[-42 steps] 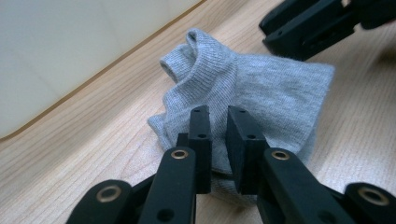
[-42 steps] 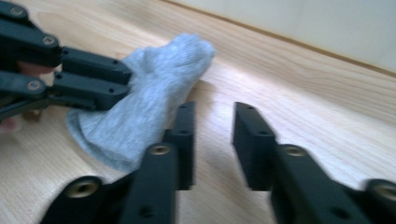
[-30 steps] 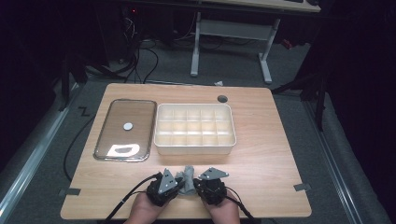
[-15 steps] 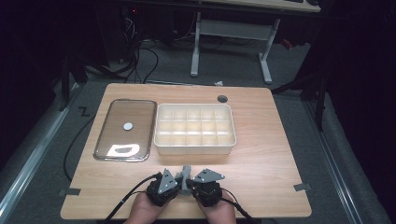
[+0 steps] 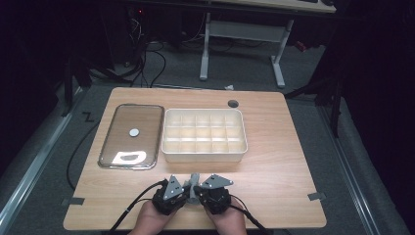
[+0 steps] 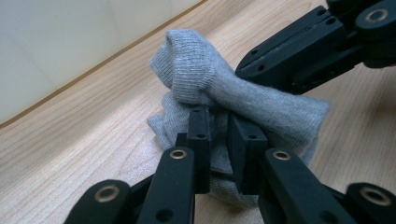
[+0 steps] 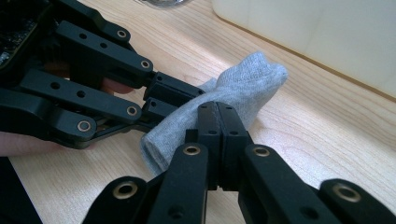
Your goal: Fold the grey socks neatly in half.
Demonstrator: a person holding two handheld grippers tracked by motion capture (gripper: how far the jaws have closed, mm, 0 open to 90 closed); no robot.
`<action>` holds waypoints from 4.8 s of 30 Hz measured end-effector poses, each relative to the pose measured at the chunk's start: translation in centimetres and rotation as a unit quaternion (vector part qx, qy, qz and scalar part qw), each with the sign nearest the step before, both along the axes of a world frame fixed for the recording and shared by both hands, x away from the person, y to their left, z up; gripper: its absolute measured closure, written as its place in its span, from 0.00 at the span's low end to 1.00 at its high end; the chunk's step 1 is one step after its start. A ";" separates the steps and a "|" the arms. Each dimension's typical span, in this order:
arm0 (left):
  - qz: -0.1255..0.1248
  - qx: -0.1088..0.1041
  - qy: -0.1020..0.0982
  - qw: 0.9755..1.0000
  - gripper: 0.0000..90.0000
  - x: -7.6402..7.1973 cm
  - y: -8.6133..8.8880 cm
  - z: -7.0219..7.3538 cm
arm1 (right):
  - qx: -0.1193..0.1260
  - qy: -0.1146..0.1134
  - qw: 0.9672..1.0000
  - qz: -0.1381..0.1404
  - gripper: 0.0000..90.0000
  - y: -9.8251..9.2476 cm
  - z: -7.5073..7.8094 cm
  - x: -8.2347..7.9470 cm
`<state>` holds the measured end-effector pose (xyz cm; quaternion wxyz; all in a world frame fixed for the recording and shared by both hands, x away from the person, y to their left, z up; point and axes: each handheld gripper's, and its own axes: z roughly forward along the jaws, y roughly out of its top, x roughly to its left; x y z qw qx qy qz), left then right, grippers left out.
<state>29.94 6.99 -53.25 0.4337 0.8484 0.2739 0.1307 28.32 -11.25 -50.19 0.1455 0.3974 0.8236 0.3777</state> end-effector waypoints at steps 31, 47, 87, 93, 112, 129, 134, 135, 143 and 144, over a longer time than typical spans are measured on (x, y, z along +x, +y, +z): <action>0.008 0.000 0.046 0.999 0.96 0.4 0.3 0.1 | -0.006 -0.002 1.000 -0.015 0.99 -1.0 0.2 0.3; -0.018 0.009 0.034 0.999 0.93 0.2 -1.2 0.1 | -0.019 0.009 0.999 -0.028 0.99 -1.9 -0.7 -0.2; -0.028 -0.057 0.036 0.997 0.96 2.8 -3.3 4.5 | 0.000 -0.030 0.999 0.030 1.00 -0.9 -2.0 -0.4; -0.006 -0.063 0.062 0.996 0.98 3.1 -1.2 2.0 | 0.004 -0.037 0.999 0.032 1.00 -0.9 -2.2 -0.5; 0.002 -0.065 0.027 0.998 1.00 2.5 -0.3 0.2 | -0.007 0.000 0.999 0.042 0.99 -0.9 -1.8 -2.1; -0.002 -0.082 0.049 0.995 1.00 3.0 0.3 0.2 | -0.001 0.130 0.991 -0.006 0.49 -0.9 -0.3 2.3; -0.006 -0.077 0.041 0.996 0.95 2.7 0.8 0.3 | 0.008 0.153 0.988 0.002 0.49 -0.9 -0.6 2.6; -0.003 -0.076 0.041 0.996 0.93 2.7 1.0 0.4 | 0.008 0.154 0.988 0.004 0.50 -0.7 -0.6 2.6; 0.032 -0.076 0.009 0.997 0.76 1.4 4.3 2.6 | 0.006 0.154 0.987 0.048 0.57 0.2 -1.1 2.0; 0.040 -0.067 0.004 0.997 0.76 1.0 5.1 2.7 | 0.006 0.154 0.987 0.048 0.57 0.2 -1.1 2.0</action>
